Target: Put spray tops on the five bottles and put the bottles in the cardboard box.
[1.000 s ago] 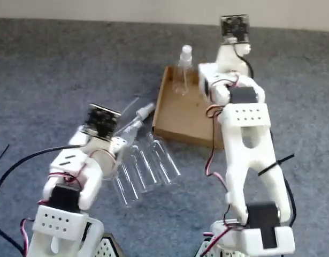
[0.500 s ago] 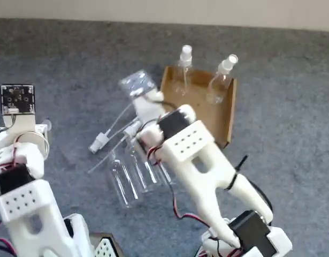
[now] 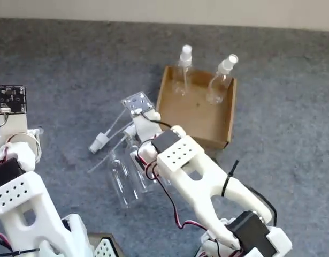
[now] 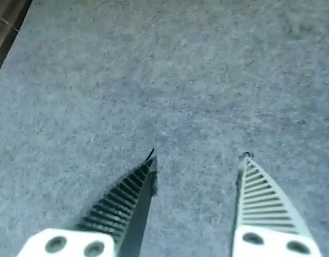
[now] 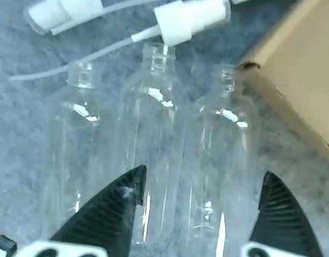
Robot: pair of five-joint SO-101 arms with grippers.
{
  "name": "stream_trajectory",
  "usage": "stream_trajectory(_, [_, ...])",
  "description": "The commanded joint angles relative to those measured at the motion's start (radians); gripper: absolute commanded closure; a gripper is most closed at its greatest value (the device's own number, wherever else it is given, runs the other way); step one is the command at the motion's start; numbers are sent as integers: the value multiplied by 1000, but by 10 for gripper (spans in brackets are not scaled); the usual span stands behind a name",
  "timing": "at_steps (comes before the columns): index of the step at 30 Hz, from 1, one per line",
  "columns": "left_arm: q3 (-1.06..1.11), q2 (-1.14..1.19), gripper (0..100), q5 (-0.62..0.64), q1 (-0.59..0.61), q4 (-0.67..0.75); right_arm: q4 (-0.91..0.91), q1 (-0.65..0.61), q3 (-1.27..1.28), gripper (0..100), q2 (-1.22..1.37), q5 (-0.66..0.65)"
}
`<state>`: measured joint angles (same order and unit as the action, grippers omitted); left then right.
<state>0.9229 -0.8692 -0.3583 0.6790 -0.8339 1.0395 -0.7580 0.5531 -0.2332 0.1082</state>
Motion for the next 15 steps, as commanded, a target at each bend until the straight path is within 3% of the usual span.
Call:
stream_trajectory(1, [-18,1,779,-5,7,35,-44,-1,22,768,-35,9])
stream_trajectory(11, [-16,1,779,-5,7,35,-140,-5,154,874,-35,11])
stream_trajectory(15, [-16,1,779,-5,5,32,-142,-2,182,872,-35,11])
